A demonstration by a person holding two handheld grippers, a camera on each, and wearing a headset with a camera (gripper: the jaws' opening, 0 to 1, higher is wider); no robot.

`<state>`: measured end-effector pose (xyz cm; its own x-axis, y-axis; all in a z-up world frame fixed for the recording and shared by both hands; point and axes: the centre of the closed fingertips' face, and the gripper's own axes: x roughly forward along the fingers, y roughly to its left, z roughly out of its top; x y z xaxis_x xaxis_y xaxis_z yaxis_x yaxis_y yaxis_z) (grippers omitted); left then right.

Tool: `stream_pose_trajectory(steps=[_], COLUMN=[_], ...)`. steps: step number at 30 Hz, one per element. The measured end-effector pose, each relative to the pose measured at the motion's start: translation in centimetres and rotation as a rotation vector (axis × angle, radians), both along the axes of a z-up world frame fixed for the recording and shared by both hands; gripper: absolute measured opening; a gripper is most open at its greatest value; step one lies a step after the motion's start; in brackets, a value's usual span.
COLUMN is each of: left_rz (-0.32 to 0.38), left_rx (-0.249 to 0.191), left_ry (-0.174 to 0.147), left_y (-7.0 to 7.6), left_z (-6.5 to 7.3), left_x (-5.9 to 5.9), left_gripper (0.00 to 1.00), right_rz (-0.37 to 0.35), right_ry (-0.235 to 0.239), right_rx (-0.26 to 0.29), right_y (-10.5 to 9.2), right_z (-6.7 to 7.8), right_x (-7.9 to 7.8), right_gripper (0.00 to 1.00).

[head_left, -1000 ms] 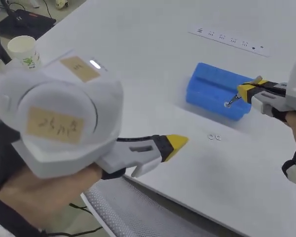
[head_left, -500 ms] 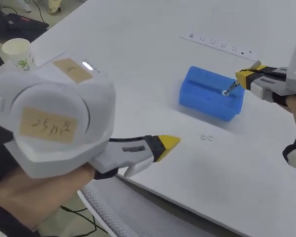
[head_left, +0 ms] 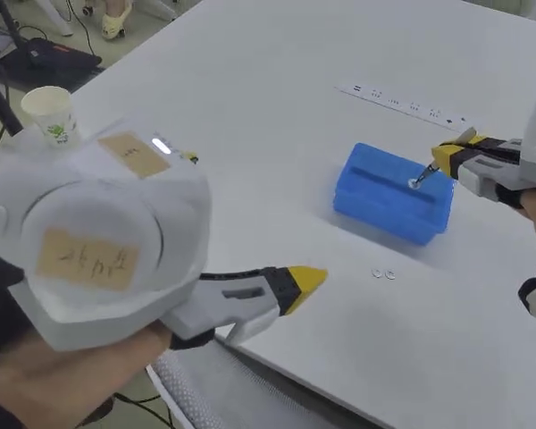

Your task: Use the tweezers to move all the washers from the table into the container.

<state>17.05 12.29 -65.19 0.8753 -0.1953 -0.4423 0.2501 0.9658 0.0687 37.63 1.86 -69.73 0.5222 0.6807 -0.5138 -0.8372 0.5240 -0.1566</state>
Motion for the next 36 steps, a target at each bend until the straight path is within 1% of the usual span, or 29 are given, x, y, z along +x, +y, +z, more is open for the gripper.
stream_pose_trajectory(steps=[3, 7, 10, 12, 16, 18, 20, 23, 26, 28, 30, 33, 36], left_rz=[0.005, 0.016, 0.022, 0.024, 0.028, 0.033, 0.038, 0.035, 0.034, 0.027, 0.027, 0.022, 0.018], left_rx=[-0.005, -0.016, -0.023, -0.026, -0.024, -0.024, -0.030, -0.029, -0.038, -0.042, -0.037, -0.053, -0.049], left_ry=[0.002, 0.006, 0.006, 0.000, 0.005, -0.003, -0.004, 0.004, -0.009, -0.005, 0.001, 0.000, 0.003], left_y=[0.2, 0.5, 0.6, 0.7, 0.8, 0.9, 0.9, 0.5, 0.1, -0.3, -0.5, -0.8, -1.0], left_z=[-0.1, -0.3, -0.3, -0.3, -0.5, -0.5, -0.6, -1.0, -1.0, -1.3, -1.5, -1.5, -1.7], left_x=[0.3, 0.7, 0.9, 1.0, 1.2, 1.3, 1.4, 1.6, 1.8, 2.0, 2.1, 2.3, 2.4], left_gripper=[0.93, 0.92, 0.91, 0.91, 0.91, 0.91, 0.91, 0.90, 0.90, 0.90, 0.90, 0.88, 0.88], right_rz=[0.001, 0.007, 0.013, 0.017, 0.025, 0.025, 0.023, 0.018, 0.012, 0.007, 0.005, 0.005, 0.003], right_ry=[0.005, 0.025, 0.033, 0.034, 0.037, 0.042, 0.049, 0.062, 0.075, 0.085, 0.093, 0.106, 0.107], right_rx=[-0.010, -0.018, -0.026, -0.027, -0.034, -0.035, -0.037, -0.041, -0.045, -0.042, -0.041, -0.045, -0.048], right_y=[0.5, 1.4, 2.1, 2.5, 3.2, 3.4, 3.4, 3.3, 3.0, 3.0, 3.0, 2.9, 2.8], right_z=[-0.9, -2.4, -3.4, -3.9, -5.2, -5.8, -6.4, -7.4, -8.4, -8.8, -9.3, -10.1, -10.4], right_x=[0.6, 1.4, 1.6, 1.7, 2.0, 2.1, 2.3, 2.4, 2.6, 2.7, 2.7, 2.6, 2.5], right_gripper=[0.00, 0.00, 0.00, 0.00, 0.00, 0.00, 0.00, 0.00, 0.00, 0.00, 0.00, 0.00, 0.00])
